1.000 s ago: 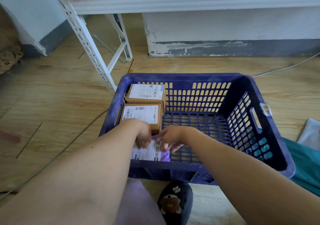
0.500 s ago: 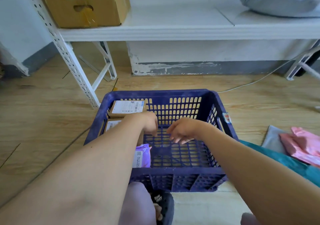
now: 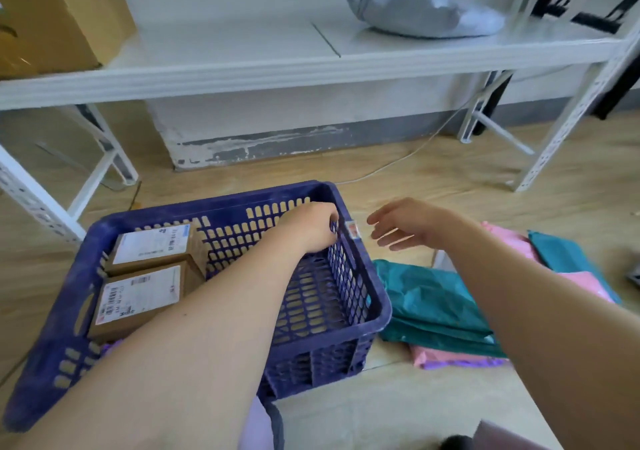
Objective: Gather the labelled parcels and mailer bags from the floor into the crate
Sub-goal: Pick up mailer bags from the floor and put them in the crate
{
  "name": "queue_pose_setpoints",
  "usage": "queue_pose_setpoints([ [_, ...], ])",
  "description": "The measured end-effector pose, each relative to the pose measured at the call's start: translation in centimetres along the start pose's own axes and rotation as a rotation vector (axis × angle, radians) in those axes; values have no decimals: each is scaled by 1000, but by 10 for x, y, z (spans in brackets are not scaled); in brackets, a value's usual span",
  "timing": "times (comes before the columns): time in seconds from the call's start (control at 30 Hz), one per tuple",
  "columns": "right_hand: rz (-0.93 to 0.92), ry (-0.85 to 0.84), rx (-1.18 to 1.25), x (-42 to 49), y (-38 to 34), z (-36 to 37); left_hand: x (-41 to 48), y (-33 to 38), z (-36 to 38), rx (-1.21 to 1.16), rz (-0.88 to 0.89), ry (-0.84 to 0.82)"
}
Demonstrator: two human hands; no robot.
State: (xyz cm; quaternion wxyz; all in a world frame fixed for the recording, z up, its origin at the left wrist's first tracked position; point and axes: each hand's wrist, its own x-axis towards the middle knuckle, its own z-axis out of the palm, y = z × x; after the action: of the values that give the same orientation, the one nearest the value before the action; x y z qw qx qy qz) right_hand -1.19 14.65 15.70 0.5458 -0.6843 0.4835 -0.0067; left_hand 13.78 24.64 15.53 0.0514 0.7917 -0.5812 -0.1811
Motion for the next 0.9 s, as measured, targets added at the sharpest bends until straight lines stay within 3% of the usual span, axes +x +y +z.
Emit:
queue_pose_setpoints([
  [0.4,206,260,309,-40,116,-119,54,114,52,30,188,-65],
  [0.67,319,548,503,-43,198,-159,85,175,112,57,249,-115],
  [0.9,462,643,539,-33,266,-186,114,226,168,21,342,-215],
])
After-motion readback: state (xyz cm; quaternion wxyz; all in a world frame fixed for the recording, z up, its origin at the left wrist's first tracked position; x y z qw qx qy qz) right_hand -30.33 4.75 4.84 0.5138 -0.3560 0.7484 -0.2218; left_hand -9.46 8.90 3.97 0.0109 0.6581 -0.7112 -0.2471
